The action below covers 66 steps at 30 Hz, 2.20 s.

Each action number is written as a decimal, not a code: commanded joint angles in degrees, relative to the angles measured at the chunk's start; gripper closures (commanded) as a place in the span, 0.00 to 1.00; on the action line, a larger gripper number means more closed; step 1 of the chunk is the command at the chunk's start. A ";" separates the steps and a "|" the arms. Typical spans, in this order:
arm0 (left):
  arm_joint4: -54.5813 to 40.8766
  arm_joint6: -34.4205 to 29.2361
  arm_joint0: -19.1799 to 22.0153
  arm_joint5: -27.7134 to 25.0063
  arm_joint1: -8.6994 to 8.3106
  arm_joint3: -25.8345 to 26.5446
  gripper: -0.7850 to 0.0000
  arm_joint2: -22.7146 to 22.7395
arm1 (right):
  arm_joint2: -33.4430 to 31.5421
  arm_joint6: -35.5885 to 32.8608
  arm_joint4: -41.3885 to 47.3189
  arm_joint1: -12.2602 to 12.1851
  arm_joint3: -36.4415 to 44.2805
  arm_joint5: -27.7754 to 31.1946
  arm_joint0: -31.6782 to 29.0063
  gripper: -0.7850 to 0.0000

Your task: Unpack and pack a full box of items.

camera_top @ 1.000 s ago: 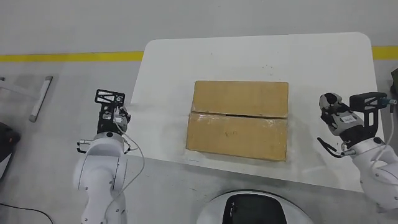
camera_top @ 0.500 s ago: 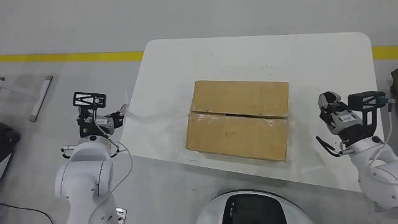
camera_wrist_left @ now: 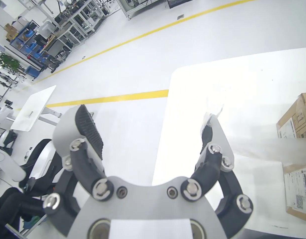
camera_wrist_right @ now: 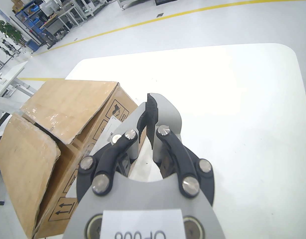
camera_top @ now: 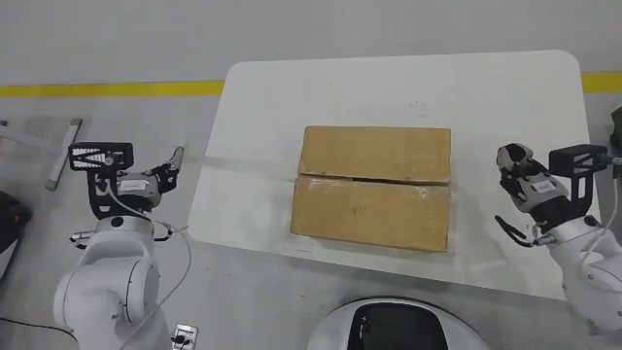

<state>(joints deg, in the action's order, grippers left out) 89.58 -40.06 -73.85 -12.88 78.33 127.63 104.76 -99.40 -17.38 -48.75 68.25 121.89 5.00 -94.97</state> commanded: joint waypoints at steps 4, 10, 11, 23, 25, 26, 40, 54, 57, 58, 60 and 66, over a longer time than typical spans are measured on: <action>-4.09 0.97 -0.35 0.66 -0.21 2.33 0.00 1.97 | -0.62 -0.82 1.80 -0.04 0.41 0.97 -0.14 1.00; -5.14 0.31 -0.42 -0.63 -0.70 3.54 0.00 2.90 | -0.86 -0.41 1.68 -0.15 1.87 3.57 -0.50 1.00; -5.42 0.08 -0.42 -1.39 -0.80 3.86 0.00 2.70 | -0.83 -0.34 1.07 -0.17 1.97 3.53 -0.63 1.00; -6.07 -1.00 4.37 -4.52 -0.87 2.66 0.00 -18.28 | -0.97 0.77 0.19 -0.09 1.36 2.01 -0.88 1.00; -6.67 -1.10 6.52 -5.75 -0.65 0.60 0.00 -24.11 | -1.08 0.82 0.10 -0.09 1.25 1.86 -0.90 1.00; -6.36 -1.30 7.73 -6.47 -0.54 -0.65 0.00 -26.94 | -1.13 0.85 0.02 -0.08 1.18 1.77 -0.93 1.00; -4.53 -6.58 19.25 -8.23 1.84 -17.43 0.00 -50.02 | -2.94 1.88 0.78 -0.03 -0.04 1.34 -1.93 1.00; 9.77 -9.26 21.41 -9.26 1.71 -20.35 0.00 -51.79 | -3.12 1.51 0.89 -0.04 -1.13 1.33 -0.73 1.00; 12.88 -7.44 21.22 -7.80 1.65 -19.72 0.00 -51.44 | -2.89 1.25 0.65 -0.05 -1.16 1.36 -0.36 1.00; 13.63 -6.74 21.16 -6.98 1.68 -19.54 0.00 -51.29 | -2.84 1.18 0.63 -0.06 -1.18 1.34 -0.26 1.00; 15.62 -5.36 21.46 -6.34 1.71 -19.47 0.00 -51.30 | -2.68 1.07 0.56 -0.06 -1.20 1.35 -0.08 1.00; 25.67 -1.82 26.39 -8.48 1.75 -22.09 0.00 -51.76 | -2.23 0.79 0.25 -0.07 -1.23 1.53 0.37 1.00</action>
<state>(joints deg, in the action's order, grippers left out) 113.30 -42.98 -48.64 -21.06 80.06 106.16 53.01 -101.68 -16.53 -48.41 68.19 120.63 6.44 -94.64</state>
